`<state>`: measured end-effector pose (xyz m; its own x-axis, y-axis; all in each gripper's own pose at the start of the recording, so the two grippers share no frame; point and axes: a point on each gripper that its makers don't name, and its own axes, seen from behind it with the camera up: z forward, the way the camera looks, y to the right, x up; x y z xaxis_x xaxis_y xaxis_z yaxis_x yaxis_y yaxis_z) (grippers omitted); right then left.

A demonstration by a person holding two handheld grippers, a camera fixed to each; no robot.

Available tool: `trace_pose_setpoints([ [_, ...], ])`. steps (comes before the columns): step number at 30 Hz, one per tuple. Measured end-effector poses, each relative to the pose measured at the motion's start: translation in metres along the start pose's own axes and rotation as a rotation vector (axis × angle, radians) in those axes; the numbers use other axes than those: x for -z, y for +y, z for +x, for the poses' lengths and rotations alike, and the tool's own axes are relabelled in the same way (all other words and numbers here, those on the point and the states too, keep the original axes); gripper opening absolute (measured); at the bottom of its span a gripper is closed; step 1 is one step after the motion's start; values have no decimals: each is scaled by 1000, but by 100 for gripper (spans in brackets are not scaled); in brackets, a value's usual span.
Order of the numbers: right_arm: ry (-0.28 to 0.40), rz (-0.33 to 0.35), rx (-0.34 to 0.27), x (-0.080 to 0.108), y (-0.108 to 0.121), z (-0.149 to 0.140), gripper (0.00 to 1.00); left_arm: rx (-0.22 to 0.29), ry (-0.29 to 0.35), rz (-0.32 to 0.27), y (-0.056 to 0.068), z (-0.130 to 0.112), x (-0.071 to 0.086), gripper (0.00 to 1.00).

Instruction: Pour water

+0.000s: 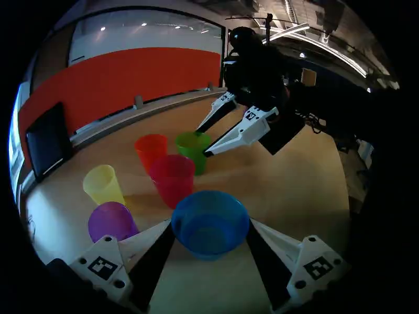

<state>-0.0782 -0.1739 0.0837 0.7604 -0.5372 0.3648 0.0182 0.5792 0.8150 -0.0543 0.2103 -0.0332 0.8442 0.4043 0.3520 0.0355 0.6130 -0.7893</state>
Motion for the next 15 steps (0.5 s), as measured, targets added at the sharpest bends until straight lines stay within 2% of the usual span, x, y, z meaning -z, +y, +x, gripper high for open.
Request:
trace_pose_setpoints([
  [15, -11, 0, -7, -17, -2, 5, 100, 0, 34, 27, -6, 12, 13, 87],
])
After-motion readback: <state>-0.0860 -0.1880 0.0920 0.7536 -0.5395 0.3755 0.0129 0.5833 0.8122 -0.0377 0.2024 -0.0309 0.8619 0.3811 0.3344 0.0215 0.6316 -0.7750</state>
